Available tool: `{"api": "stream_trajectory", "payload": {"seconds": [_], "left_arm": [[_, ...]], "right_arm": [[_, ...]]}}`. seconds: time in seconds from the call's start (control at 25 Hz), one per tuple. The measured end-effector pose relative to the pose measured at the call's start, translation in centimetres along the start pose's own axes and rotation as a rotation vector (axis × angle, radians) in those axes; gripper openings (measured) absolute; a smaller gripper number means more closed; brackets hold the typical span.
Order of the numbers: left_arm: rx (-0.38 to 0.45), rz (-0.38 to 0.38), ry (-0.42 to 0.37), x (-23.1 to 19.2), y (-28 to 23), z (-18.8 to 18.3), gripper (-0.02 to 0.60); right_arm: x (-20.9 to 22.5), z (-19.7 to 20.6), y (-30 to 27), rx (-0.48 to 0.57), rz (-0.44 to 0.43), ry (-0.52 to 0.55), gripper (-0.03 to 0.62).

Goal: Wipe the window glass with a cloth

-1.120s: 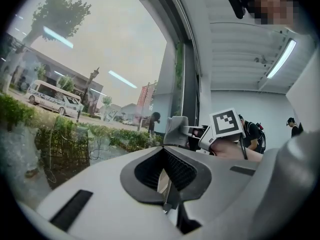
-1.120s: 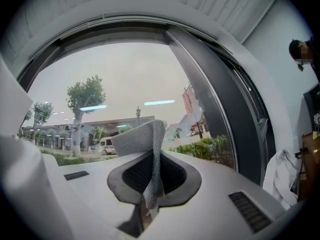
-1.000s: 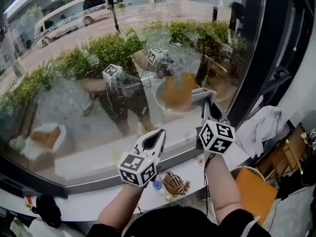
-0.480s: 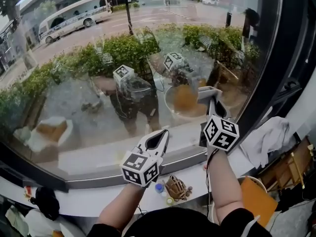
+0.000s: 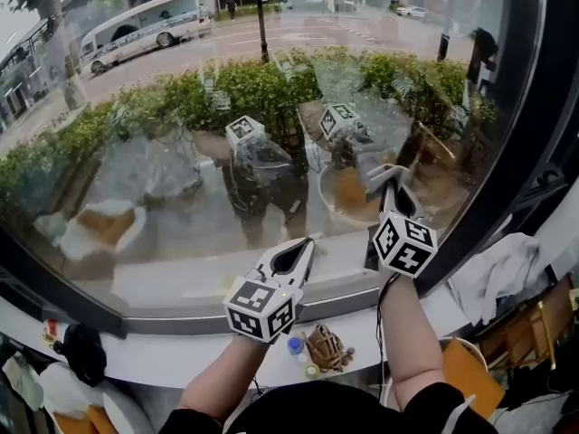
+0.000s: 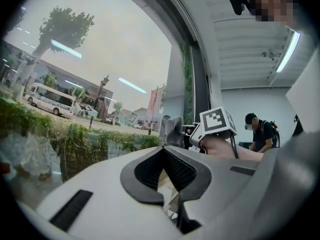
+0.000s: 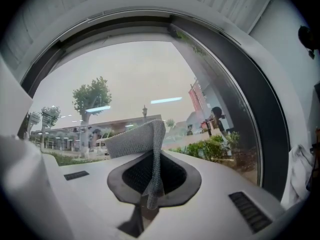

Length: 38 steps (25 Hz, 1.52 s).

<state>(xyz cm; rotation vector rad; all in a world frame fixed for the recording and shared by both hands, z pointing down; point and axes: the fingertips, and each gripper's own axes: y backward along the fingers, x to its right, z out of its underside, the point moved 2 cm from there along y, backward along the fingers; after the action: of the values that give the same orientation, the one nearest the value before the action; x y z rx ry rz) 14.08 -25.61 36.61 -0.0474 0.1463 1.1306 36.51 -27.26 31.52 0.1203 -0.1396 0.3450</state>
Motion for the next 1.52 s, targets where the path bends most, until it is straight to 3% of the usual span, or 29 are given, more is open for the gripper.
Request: {"api": "stream_trajectory", "payload": {"seconds": [0.8,1.08,1.52], "left_arm": [[0.013,-0.142,0.002,-2.7,5.6,-0.4,0.008],[0.029,-0.205,0.020,-7.2,12.8,-0.8,0.008],[0.035,-0.284,0.047,-12.1,20.1,-0.5,0.008]], "right_arm": [[-7.5,1.2,-0.2,-0.004,-0.108,-0.044,0.038],[-16.5,2.3,1.0,-0.001,-0.156,-0.025,0.038],[-26.0,3.6,2.2,0.015,-0.210,-0.011,0.038]]}}
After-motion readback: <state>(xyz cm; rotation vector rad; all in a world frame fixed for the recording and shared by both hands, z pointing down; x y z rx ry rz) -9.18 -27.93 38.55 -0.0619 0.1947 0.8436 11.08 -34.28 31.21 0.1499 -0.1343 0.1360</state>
